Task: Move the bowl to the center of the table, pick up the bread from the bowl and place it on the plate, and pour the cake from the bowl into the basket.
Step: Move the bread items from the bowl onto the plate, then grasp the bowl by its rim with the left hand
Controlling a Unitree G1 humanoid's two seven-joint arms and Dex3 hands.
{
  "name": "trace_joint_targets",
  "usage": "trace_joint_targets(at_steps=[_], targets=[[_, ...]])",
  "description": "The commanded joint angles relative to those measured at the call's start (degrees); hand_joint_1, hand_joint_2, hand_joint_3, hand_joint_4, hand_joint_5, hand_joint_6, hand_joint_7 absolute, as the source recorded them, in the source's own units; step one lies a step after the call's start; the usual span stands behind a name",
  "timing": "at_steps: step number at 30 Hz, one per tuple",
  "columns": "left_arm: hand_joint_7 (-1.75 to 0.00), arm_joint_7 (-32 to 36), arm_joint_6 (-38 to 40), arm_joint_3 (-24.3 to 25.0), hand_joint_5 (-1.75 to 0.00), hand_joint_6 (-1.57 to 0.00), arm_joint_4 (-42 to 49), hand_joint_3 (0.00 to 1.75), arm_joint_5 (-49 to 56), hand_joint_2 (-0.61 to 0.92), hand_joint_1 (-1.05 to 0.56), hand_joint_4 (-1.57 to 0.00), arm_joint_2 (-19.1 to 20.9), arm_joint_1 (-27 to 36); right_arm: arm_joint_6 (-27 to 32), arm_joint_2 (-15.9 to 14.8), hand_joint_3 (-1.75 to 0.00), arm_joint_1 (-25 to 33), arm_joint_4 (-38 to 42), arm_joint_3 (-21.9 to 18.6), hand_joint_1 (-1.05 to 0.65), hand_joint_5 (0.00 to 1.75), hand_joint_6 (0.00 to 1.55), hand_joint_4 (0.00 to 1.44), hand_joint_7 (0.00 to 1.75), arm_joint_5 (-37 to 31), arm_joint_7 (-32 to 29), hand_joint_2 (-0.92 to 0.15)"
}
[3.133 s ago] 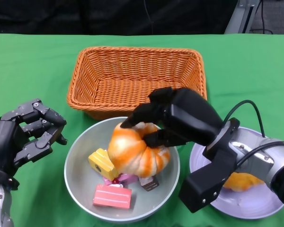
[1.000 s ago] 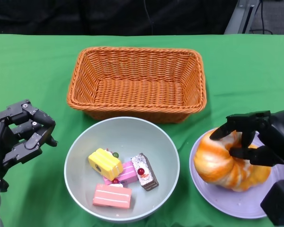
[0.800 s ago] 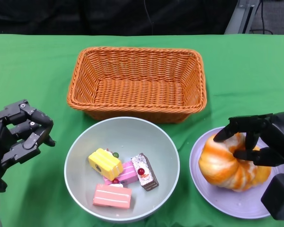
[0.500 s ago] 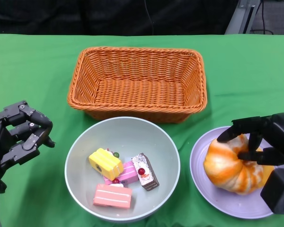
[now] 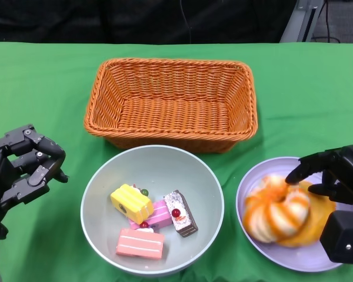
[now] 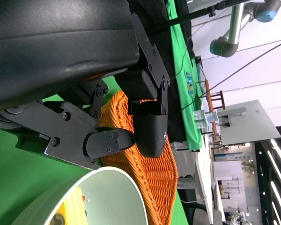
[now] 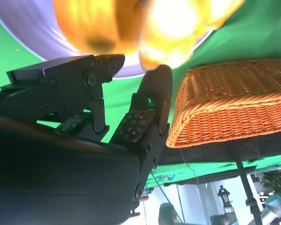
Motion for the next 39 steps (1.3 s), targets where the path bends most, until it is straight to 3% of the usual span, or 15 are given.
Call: trace_joint_targets(at_steps=[1, 5, 8, 12, 16, 20, 26, 29, 36, 39], targets=[[-1.07, -0.6, -0.2, 0.2, -1.38, -0.89, -0.3, 0.60, -0.2, 0.73, -0.11, -0.85, 1.5, 0.0, 0.3, -1.8, 0.00, -1.0, -0.2, 0.5, -0.08, 0.78, 1.08, 0.89, 0.12, -1.0, -0.8, -0.88], [-1.08, -0.5, -0.1, 0.2, -1.39, -0.89, -0.1, 0.59, -0.1, 0.74, -0.10, -0.86, 1.5, 0.0, 0.5, -1.7, 0.00, -0.7, -0.9, 0.9, -0.07, 0.56, 1.02, 0.91, 0.02, -1.5, -1.0, -0.85], [-1.08, -0.1, -0.2, 0.2, -1.40, -0.89, 0.2, 0.60, 0.2, 0.74, -0.10, -0.86, 1.6, -0.1, 0.5, -1.8, 0.00, -0.6, -1.4, 1.1, -0.07, 0.48, 0.99, 0.93, 0.00, -1.7, -1.1, -0.84], [-1.08, -0.6, -0.5, 0.2, -1.40, -0.89, 0.4, 0.60, 0.0, 0.74, -0.12, -0.85, 1.5, -0.1, 1.0, -1.7, 0.00, -0.1, -2.5, 1.0, -0.05, 0.67, 0.98, 0.86, 0.00, -1.5, -1.2, -0.83], [-1.07, -1.2, -0.7, 0.3, -1.39, -0.88, 0.6, 0.59, -0.3, 0.74, -0.12, -0.85, 1.5, -0.1, 1.8, -1.5, 0.00, 0.4, -3.9, 1.0, -0.06, 0.68, 0.94, 0.79, 0.00, -1.5, -1.1, -0.83], [-1.06, -0.9, -0.1, 0.4, -1.37, -0.89, -0.2, 0.58, -0.4, 0.76, -0.10, -0.85, 1.3, 0.2, 2.8, -0.7, 0.00, 1.3, -6.2, 0.5, -0.10, 0.32, 0.79, 0.73, 0.00, -1.5, -2.8, -0.82], [-1.07, -0.5, -0.1, 0.3, -1.37, -0.89, -0.1, 0.58, 0.0, 0.75, -0.11, -0.86, 1.4, 0.1, 4.2, 0.5, -0.01, 2.3, -9.9, -0.2, -0.17, 0.15, 0.66, 0.65, 0.00, 0.0, -4.0, -0.84], [-1.08, -0.7, -0.2, 0.3, -1.37, -0.89, -0.1, 0.58, 0.0, 0.75, -0.11, -0.85, 1.4, 0.2, 4.2, 1.9, -0.01, 3.2, -12.2, -1.5, -0.19, 0.14, 0.67, 0.65, 0.01, 3.0, -3.8, -0.83], [-1.08, -1.7, -0.9, 0.2, -1.38, -0.88, 0.5, 0.57, -0.2, 0.77, -0.10, -0.86, 1.4, -0.1, 0.1, 9.4, -0.02, 5.3, -16.8, -5.0, -0.11, 0.21, 0.79, 0.80, 0.06, 22.5, 0.4, -0.87], [-1.09, -1.7, -0.8, 0.1, -1.38, -0.88, 0.5, 0.58, -0.2, 0.77, -0.09, -0.86, 1.3, -0.1, 0.5, 10.6, -0.02, 6.0, -18.2, -5.7, -0.09, 0.23, 0.81, 0.81, 0.06, 25.8, 2.8, -0.88]])
